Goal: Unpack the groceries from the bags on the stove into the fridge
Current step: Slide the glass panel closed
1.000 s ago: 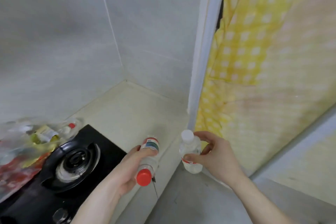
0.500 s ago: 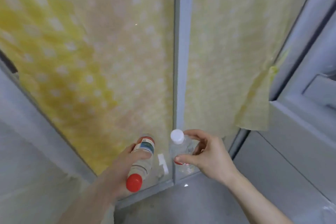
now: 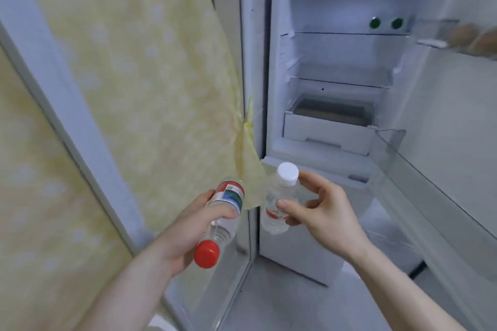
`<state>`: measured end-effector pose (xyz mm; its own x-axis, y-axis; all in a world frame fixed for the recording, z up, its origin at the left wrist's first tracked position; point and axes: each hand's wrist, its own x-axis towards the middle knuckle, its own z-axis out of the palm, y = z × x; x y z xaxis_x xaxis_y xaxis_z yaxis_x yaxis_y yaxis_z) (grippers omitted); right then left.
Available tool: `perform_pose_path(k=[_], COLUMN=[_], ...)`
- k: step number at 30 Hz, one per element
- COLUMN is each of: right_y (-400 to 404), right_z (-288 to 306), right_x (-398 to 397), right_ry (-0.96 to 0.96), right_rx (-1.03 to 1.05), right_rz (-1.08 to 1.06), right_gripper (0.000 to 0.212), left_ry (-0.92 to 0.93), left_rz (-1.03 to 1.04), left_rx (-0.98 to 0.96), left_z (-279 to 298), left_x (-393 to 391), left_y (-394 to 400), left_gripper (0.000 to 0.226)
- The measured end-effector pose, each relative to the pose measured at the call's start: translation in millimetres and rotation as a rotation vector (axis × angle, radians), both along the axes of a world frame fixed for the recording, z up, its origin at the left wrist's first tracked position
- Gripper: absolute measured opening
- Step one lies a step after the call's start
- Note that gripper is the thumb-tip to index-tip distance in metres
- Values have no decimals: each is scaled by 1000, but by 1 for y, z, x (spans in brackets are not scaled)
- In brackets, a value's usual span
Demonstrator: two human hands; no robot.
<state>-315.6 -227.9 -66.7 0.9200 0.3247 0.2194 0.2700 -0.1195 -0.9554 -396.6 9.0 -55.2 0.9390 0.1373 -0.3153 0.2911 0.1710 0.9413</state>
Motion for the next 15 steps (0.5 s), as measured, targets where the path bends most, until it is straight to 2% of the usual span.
perform_pose_path(k=[6,10,13,15], right_y=[-44,-60,-67,-69], right_z=[22,42,60,69], right_x=[65,121,165,195], right_ry=[-114,-177,-225,-264], right_rx=[-32,13,57,127], right_rz=[-196,-254,-266,-284], right_gripper=[60,56,55,55], left_ry=[-86,-148,-202,-243], left_rz=[-225,-268,-297,-278], left_rx=[52,85,119,153], left_z=[38,64,86,101], left_x=[104,170,219,253], left_y=[-29,-50,-63,-67], left_gripper=[59,67,57,62])
